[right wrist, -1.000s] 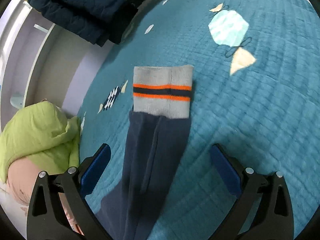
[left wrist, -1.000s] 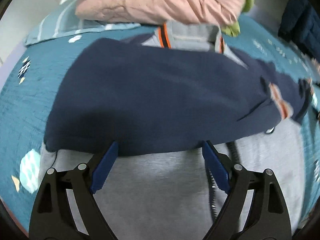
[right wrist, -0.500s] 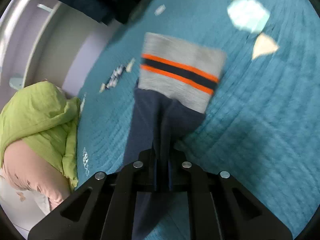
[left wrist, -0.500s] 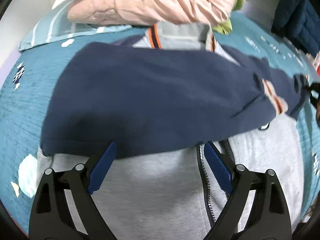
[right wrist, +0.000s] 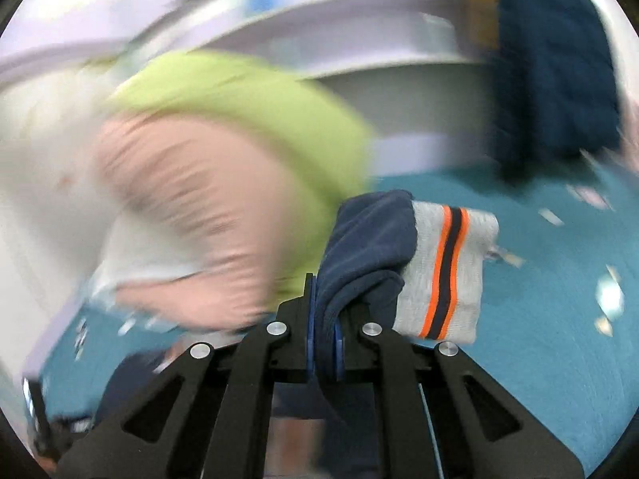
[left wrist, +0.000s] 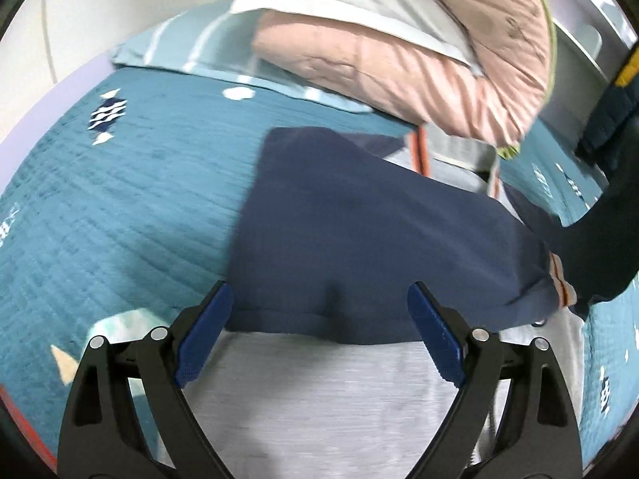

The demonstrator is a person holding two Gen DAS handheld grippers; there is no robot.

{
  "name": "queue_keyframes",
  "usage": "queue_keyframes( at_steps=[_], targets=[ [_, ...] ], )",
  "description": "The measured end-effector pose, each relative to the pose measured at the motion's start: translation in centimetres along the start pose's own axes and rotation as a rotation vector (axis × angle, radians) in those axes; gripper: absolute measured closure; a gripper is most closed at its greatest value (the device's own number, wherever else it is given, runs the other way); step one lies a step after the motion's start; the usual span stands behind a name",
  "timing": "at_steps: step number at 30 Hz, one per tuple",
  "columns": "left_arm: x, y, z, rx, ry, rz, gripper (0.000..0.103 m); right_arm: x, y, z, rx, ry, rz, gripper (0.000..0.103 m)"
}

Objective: Fold large clothes
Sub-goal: 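Lift the cuff and fold the sleeve across the jacket body with right tool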

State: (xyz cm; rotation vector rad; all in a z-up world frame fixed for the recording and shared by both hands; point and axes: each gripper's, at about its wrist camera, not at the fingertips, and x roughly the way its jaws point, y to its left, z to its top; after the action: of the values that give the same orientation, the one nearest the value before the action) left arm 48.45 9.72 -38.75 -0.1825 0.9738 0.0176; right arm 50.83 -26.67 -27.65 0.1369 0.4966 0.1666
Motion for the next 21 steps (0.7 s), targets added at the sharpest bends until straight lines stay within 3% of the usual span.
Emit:
queue_keyframes(
  at_steps=[3,5,9,13,14,18,21],
  targets=[
    [-0.2,2.2,0.2,-0.032,-0.001,0.025,0.013,3.2,10.5,-3.8,-0.164,0.063,0.127,0.096],
    [-0.4,3.5,0.2,-0.051,-0.003,0.039,0.013,6.8,16.4,-7.9,-0.217,0.163,0.204,0.096],
    [-1.0,6.3,0.3,-0.117,-0.012,0.051,0.013,11.5,22.2,-14.2,-0.277,0.290,0.247,0.096],
    [-1.2,8.6,0.3,-0.161,-0.015,0.072,0.013,15.7,25.0,-18.3,-0.346,0.451,0.209,0.082],
    [-1.2,9.1,0.2,-0.174,-0.012,0.075,0.013,16.1,25.0,-18.7,-0.340,0.488,0.237,0.071],
    [-1.4,9.9,0.3,-0.201,-0.020,0.083,0.013,13.9,25.1,-17.5,-0.257,0.465,0.309,0.042],
    [-2.3,10.3,0.5,-0.234,-0.063,0.075,0.013,12.2,25.1,-15.8,-0.245,0.414,0.321,0.038]
  ],
)
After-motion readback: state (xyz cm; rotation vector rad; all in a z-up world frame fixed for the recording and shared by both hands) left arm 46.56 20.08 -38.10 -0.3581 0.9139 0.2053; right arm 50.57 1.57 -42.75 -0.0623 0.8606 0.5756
